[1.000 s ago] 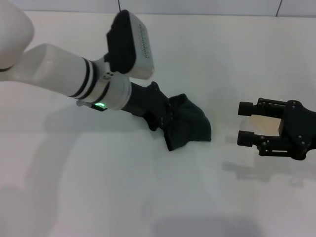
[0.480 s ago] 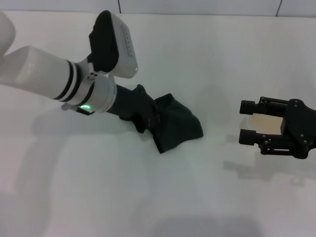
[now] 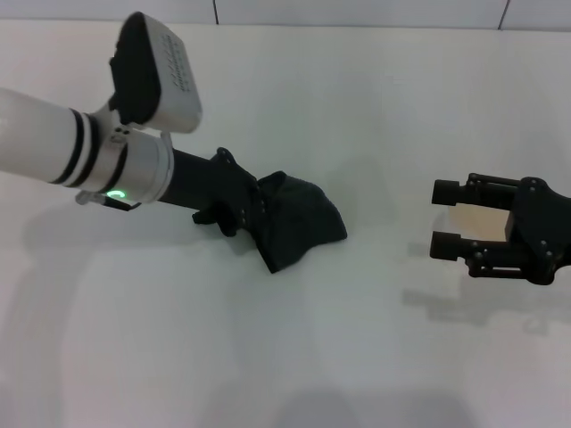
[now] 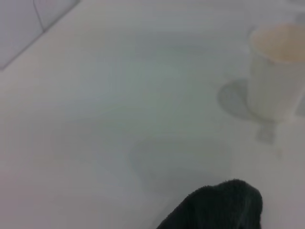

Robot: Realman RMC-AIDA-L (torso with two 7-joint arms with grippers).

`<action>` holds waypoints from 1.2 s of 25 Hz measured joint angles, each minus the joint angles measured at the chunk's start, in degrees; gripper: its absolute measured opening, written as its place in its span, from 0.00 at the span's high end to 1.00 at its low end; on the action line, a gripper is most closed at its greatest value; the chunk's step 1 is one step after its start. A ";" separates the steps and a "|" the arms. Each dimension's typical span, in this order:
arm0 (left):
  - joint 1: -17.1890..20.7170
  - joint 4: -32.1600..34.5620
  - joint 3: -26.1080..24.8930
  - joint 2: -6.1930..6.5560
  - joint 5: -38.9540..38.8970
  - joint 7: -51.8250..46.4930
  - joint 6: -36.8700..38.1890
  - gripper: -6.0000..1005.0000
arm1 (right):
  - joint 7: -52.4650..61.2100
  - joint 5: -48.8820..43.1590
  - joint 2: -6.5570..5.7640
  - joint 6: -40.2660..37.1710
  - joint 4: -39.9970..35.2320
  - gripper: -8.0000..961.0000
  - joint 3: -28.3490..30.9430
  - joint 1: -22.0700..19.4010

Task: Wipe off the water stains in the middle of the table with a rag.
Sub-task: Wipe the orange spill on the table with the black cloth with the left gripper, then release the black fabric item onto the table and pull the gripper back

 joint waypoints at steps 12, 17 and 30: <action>-0.02 0.18 -2.31 -0.53 1.19 -0.72 2.29 0.96 | 0.00 0.00 0.00 0.23 0.15 0.22 0.19 0.08; 0.13 0.26 -2.33 -0.12 1.36 -1.58 3.65 0.95 | 0.00 0.00 0.00 0.32 0.17 0.22 0.29 0.08; 6.23 11.12 -4.91 -2.73 9.47 -4.93 4.14 0.65 | 0.97 0.00 0.00 0.78 -0.52 0.22 0.32 0.13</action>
